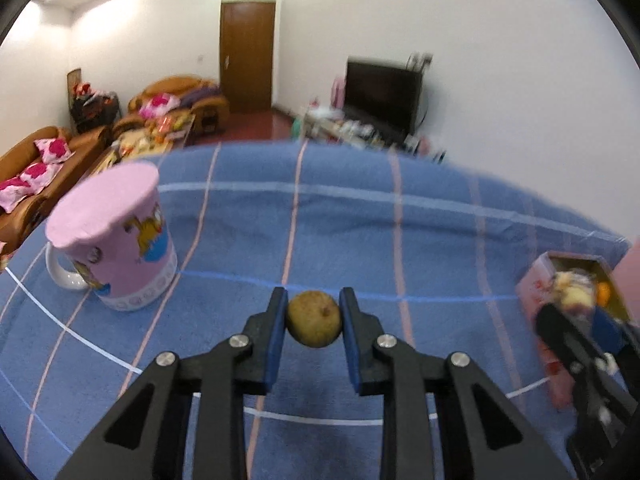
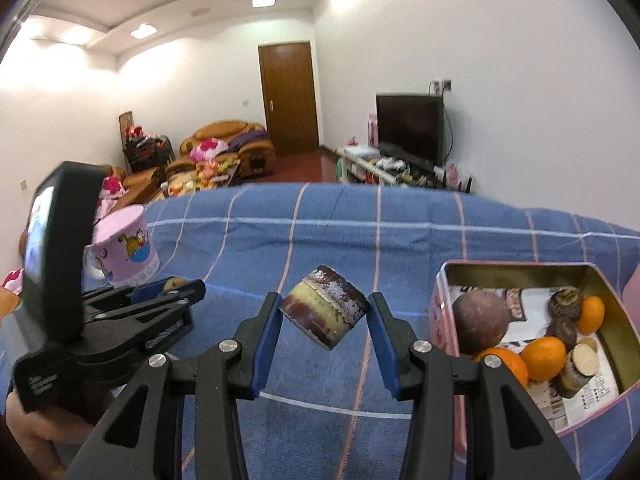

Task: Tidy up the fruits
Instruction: 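Carry the jar and small brown fruit over the tin with both grippers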

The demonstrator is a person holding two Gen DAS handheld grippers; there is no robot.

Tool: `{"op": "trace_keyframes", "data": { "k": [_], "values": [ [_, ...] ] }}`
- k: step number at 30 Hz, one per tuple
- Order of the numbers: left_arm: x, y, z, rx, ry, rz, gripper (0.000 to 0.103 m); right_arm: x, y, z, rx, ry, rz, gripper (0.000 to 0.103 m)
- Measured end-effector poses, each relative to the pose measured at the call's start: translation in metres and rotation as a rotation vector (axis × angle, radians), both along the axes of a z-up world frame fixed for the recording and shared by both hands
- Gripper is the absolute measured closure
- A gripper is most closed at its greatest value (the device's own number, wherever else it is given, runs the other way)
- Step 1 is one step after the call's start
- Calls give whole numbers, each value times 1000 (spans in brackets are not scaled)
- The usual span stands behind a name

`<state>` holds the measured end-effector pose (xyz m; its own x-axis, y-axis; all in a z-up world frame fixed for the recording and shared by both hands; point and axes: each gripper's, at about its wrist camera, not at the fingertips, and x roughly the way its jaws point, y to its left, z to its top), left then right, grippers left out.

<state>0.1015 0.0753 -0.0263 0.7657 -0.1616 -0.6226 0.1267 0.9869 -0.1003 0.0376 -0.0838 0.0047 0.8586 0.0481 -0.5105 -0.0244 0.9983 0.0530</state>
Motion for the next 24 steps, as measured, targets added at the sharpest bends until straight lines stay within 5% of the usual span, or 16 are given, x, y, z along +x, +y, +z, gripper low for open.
{"op": "trace_keyframes", "data": {
  "k": [13, 24],
  "values": [
    [-33, 12, 13, -178, -121, -115, 75, -32, 8, 9, -92, -95, -38, 57],
    [-66, -6, 18, -59, -175, -33, 75, -41, -9, 6, -46, -56, -53, 57]
  ]
}}
